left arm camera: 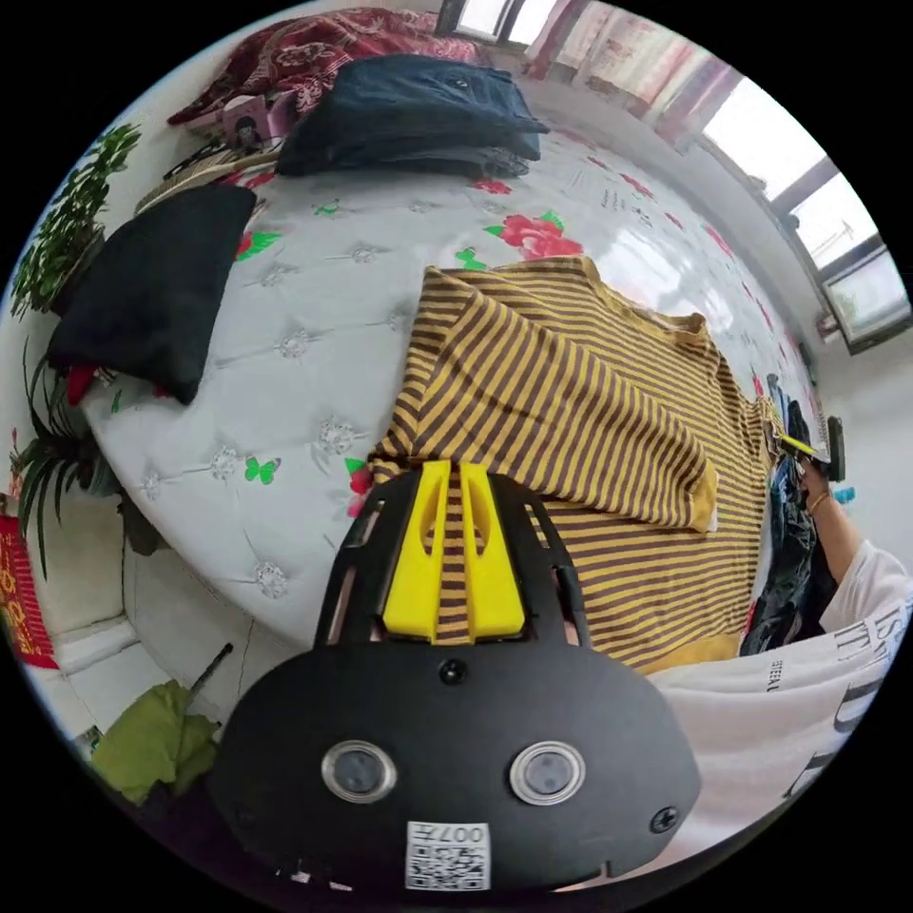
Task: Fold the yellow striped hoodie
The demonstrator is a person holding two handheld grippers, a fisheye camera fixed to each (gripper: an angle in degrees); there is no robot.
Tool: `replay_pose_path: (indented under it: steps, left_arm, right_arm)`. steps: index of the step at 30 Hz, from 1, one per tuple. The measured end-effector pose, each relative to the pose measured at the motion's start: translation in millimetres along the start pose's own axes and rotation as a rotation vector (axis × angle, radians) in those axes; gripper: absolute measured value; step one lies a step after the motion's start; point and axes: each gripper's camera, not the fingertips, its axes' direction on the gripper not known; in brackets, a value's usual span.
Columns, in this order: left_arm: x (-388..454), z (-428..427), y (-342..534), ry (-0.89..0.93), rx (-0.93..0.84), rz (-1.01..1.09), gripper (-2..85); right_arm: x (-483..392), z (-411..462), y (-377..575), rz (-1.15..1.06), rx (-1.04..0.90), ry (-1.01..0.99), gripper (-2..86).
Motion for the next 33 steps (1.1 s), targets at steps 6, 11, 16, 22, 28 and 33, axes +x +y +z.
replay_pose_path:
  steps: [6,11,16,22,28,33]
  left_arm:
    - [122,39,-122,0.197,0.051,0.443,3.7]
    - [240,100,-201,0.307,-0.006,0.758,4.8]
    - [250,151,-262,0.152,0.025,0.723,0.1]
    - [181,147,-285,0.366,-0.013,0.488,-0.9]
    - [138,111,-254,0.440,0.060,0.504,-1.0]
    - [87,89,-189,0.345,0.019,0.522,-0.8]
  right_arm:
    - [193,-31,71,0.597,0.184,-0.260,-0.2]
    - [271,-4,131,0.821,0.129,-0.378,-0.2]
    - [313,-1,169,0.904,0.205,-0.437,-0.2]
    - [339,53,214,1.019,0.132,-0.521,-0.2]
    - [353,61,238,1.061,0.249,-0.745,-0.2]
    - [345,28,243,0.967,0.375,-0.964,-0.2]
